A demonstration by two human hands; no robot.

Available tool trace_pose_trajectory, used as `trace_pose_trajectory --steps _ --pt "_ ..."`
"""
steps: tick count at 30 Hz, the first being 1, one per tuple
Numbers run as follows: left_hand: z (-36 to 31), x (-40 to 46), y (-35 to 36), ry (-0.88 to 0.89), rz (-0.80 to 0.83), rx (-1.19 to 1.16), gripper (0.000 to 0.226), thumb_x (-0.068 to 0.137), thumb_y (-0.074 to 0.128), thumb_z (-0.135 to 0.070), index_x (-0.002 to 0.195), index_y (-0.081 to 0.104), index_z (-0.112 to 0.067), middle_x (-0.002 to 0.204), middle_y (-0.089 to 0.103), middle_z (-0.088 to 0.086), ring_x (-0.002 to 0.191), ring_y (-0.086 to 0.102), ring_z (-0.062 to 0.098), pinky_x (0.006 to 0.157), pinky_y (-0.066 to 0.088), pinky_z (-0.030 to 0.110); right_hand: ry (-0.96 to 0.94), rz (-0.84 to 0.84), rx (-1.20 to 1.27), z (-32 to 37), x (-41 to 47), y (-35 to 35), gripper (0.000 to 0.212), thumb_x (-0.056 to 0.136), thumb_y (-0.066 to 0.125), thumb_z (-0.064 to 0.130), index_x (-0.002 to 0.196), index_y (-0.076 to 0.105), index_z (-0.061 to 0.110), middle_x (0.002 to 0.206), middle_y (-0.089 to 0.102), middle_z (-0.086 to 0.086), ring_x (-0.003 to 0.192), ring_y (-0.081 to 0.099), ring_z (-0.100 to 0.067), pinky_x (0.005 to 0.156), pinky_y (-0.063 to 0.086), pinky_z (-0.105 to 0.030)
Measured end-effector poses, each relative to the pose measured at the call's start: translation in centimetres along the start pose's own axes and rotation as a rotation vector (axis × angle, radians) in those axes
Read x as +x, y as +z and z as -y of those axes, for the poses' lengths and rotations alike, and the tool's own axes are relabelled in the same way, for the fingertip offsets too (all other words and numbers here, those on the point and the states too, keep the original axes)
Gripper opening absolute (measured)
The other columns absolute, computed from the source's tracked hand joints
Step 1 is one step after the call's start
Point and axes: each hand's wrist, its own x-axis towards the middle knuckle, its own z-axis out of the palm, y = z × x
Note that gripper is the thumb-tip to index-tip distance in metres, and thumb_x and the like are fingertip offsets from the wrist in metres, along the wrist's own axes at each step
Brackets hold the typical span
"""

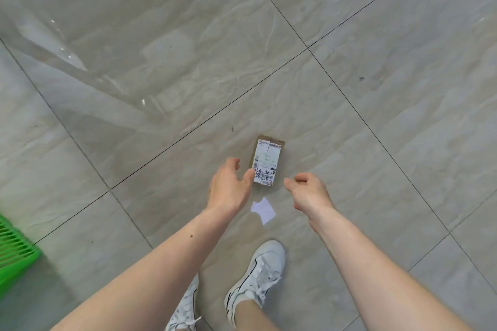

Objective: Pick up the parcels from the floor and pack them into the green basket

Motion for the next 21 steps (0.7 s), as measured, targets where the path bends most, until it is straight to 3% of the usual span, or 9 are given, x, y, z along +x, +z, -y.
trace_pose_trajectory --steps 3,7,10,12,16,21 --pt "1.3 3.8 3.8 0.001 0.042 -0.004 0.053 0.097 0.051 -0.034 0.143 0.040 -0.009 0.147 0.048 0.006 0.129 0.052 0.025 0.105 0.039 0.036 -0.013 0.079 -0.057 -1.4 4.4 1.2 0.056 0.092 0.058 0.029 0.142 0.042 0.010 0.141 0.051 -0.007 0.128 0.052 -0.024 0.106 0.043 -0.038" --pt "3.4 9.1 8.3 -0.017 0.075 0.009 0.053 0.097 0.052 -0.033 0.142 0.039 -0.008 0.145 0.048 0.012 0.132 0.048 0.029 0.105 0.040 0.038 0.011 0.131 -0.062 -3.4 9.7 3.4 0.062 0.096 0.054 0.028 0.149 0.030 0.008 0.153 0.040 -0.010 0.138 0.043 -0.023 0.104 0.038 -0.031" --pt "4.5 12.0 10.6 -0.034 0.097 0.046 0.044 0.097 0.051 -0.030 0.134 0.045 -0.006 0.139 0.052 0.015 0.128 0.050 0.032 0.098 0.040 0.036 0.043 0.143 -0.037 -4.2 12.4 4.5 0.062 0.098 0.049 0.027 0.152 0.023 0.010 0.155 0.036 -0.010 0.139 0.041 -0.025 0.090 0.037 -0.030" --pt "5.1 13.5 11.8 -0.040 0.142 0.055 0.036 0.096 0.051 -0.030 0.125 0.050 -0.008 0.131 0.058 0.014 0.120 0.054 0.032 0.093 0.043 0.036 0.051 0.154 -0.048 -4.6 13.9 5.0 0.059 0.098 0.048 0.027 0.150 0.026 0.010 0.152 0.039 -0.009 0.136 0.042 -0.025 0.086 0.035 -0.031" --pt "5.8 14.7 13.4 -0.014 0.235 0.055 0.033 0.095 0.050 -0.031 0.123 0.054 -0.013 0.123 0.065 0.006 0.115 0.059 0.029 0.094 0.048 0.037 -0.005 0.157 -0.041 -5.0 15.5 6.1 0.033 0.095 0.048 0.019 0.125 0.058 0.014 0.129 0.064 -0.005 0.115 0.061 -0.022 0.098 0.048 -0.035" --pt "5.2 12.7 11.7 -0.071 0.207 -0.040 0.037 0.095 0.053 -0.026 0.127 0.047 -0.007 0.127 0.063 0.009 0.118 0.058 0.030 0.097 0.047 0.038 -0.035 0.164 0.064 -3.7 13.2 5.9 0.031 0.096 0.046 0.008 0.124 0.058 0.014 0.119 0.067 -0.004 0.108 0.063 -0.019 0.098 0.048 -0.032"
